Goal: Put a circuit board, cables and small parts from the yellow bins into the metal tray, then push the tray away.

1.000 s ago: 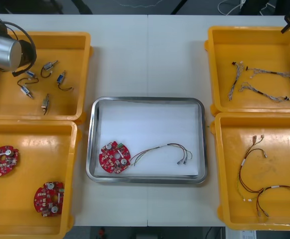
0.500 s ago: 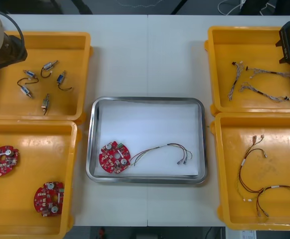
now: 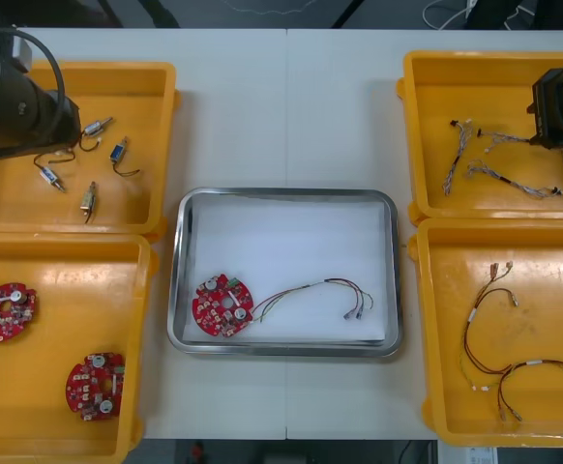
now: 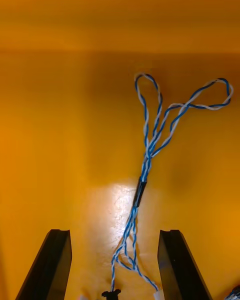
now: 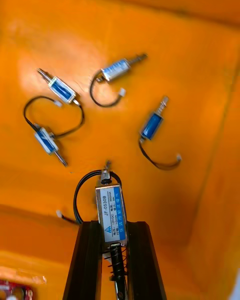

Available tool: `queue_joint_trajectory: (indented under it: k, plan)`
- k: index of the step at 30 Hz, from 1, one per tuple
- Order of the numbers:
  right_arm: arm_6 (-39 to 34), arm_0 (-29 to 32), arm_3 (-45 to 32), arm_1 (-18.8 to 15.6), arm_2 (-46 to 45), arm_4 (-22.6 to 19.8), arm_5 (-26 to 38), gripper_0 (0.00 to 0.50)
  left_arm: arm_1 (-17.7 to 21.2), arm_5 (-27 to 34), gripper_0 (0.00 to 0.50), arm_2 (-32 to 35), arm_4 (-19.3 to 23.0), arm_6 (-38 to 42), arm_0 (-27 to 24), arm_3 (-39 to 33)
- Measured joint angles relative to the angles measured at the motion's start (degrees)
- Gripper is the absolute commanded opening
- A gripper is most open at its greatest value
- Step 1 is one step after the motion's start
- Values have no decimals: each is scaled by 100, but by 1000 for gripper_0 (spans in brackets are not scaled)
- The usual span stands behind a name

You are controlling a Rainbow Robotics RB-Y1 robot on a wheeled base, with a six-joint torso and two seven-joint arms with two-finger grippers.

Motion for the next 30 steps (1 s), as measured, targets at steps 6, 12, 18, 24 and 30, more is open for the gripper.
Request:
queue_joint_trajectory:
  k: [6, 12, 18, 24, 30]
  plan:
    - [-225, 1, 50, 102, 0, 0, -59, 500, -43, 532, 0, -241, 218, 0, 13, -788]
    - [-410, 54, 56, 230, 0, -29, -261, 500, -248, 656, 0, -720, 332, 0, 13, -1181]
    - [-413, 154, 56, 253, 0, -51, -352, 500, -456, 660, 0, -1301, 449, 1, 4, -1252]
    - [-419, 246, 55, 253, 0, -52, -443, 500, -651, 619, 0, -1890, 474, 3, -55, -1247]
    - [-421, 305, 49, 253, 0, -52, -622, 500, -786, 135, 0, -2368, 464, 6, -87, -1014]
